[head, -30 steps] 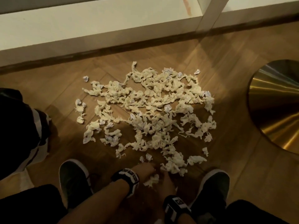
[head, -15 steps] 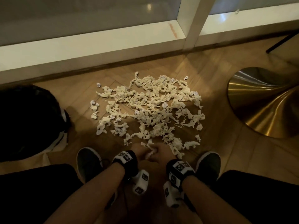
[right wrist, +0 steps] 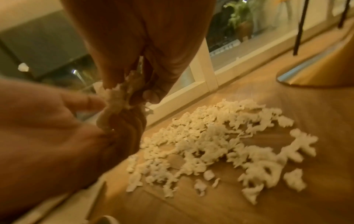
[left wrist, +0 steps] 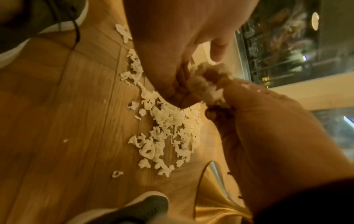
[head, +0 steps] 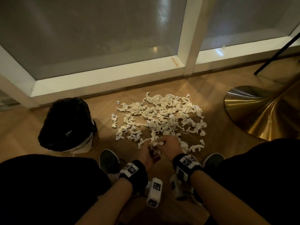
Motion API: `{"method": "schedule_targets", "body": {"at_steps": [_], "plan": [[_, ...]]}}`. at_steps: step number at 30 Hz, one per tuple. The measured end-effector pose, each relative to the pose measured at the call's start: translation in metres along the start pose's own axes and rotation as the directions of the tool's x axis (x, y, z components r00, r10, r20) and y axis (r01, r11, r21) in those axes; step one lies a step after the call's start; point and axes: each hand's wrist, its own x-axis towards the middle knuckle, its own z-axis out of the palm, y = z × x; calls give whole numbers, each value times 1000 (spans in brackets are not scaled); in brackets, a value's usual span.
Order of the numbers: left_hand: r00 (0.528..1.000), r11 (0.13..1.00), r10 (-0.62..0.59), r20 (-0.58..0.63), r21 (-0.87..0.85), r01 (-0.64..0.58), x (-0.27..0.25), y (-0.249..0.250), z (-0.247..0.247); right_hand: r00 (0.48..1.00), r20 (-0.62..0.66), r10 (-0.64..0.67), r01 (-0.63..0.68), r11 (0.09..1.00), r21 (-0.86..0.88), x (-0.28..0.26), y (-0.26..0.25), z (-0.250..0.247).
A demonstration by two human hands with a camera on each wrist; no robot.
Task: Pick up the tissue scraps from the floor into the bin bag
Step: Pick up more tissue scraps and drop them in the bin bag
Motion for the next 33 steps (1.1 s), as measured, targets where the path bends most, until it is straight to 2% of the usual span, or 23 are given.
{"method": "schedule_targets", "body": {"at_steps": [3,7,10,12,13,15,17,21,24,27,29,33], "plan": [[999,986,26,28,-164,-21,-19,-9,-7,999,15,-44,43,998,55,-18,-7,14],[992,980,57,114,-197,-34,-43,-14,-21,989,52,-140,137,989,63,-38,2,33],[989,989,94,115,-122,-80,-45,-13,-28,971,19,-237,237,966,-102,-40,9,33],[988,990,26,153,-144,-3,-38,-8,-27,951,36,-307,305,914,-268,-42,9,33],[991,979,25,130,-205,2,-36,-7,-26,937,67,-342,343,873,-346,-45,6,34],[996,984,73,52,-169,-63,-27,-11,-31,920,138,-366,387,802,-454,-47,7,40],[999,989,27,25,-145,-23,-23,-11,-36,928,164,-334,371,790,-488,-46,12,45],[999,962,8,33,-272,1,-12,-21,-35,951,122,-284,308,839,-449,-32,28,49],[998,934,-29,48,-354,44,-4,-24,-35,972,48,-230,235,956,-178,-24,24,49],[998,936,-44,52,-347,60,-4,-21,-35,969,60,-240,242,970,-34,-19,25,49],[1000,950,-25,3,-313,25,-1,-19,-37,964,105,-246,252,966,-49,-20,25,50],[997,968,54,-52,-243,-65,3,-9,-43,907,192,-375,412,885,-216,-16,29,54]]}}
